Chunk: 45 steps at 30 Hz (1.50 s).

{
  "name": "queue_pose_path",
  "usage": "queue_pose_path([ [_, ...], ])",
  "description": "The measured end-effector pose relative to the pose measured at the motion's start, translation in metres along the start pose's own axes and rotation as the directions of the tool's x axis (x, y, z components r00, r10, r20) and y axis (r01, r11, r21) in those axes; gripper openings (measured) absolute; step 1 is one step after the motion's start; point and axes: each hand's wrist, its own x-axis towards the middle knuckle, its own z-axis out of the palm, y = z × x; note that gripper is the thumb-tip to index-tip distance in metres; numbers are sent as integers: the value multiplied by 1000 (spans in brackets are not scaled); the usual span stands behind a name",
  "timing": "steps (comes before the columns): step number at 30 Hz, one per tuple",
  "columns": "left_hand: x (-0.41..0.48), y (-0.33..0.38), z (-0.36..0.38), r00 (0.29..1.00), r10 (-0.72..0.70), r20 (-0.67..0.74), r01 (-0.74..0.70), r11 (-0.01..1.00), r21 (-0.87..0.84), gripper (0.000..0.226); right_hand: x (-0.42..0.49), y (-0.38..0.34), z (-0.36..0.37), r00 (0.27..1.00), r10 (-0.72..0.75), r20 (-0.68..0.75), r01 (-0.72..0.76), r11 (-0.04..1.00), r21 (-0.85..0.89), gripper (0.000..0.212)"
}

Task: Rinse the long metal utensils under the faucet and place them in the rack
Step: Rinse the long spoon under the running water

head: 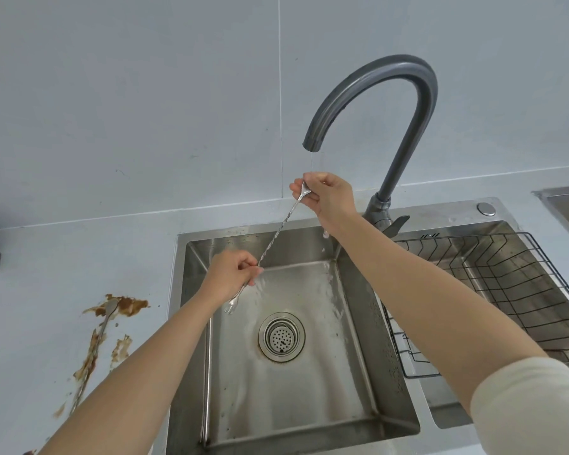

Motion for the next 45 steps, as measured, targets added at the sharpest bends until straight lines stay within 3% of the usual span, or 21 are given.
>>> queue_pose_path([
  [4,0,4,1,998,-10,-57,10,1000,5,33,1,0,-1,999,22,-41,-16,992,123,19],
  [12,3,8,2,990,-39,-135,45,998,44,37,2,-2,3,977,200,-79,-199,980,23,23],
  [18,5,9,3,987,-41,-153,50,997,55,38,1,2,0,993,107,-51,-116,965,-234,20],
  [23,7,11,4,985,-40,-166,49,998,48,37,0,2,-4,999,50,20,-45,980,-193,22],
  [26,9,12,4,985,-42,-167,48,998,34,38,-1,-2,-5,997,68,31,-64,991,-115,13],
  [30,12,15,7,983,-42,-179,52,997,49,38,1,-3,-3,990,118,-80,-123,990,-71,40],
  [33,14,16,10,978,-43,-202,54,997,53,40,0,-1,-4,991,123,-42,-125,991,-42,33],
  [35,15,17,11,975,-43,-219,52,998,38,38,-1,0,-5,993,102,51,-99,993,-71,17],
  [38,20,22,13,974,-25,-223,31,999,26,37,-4,3,-4,983,110,144,-92,988,-127,19],
  [42,26,34,17,977,28,-212,-33,999,-21,12,-4,0,-1,985,111,133,-79,971,-226,19],
  [45,33,43,18,980,54,-192,-63,997,-45,8,-2,-8,-6,989,84,118,-53,968,-246,20],
])
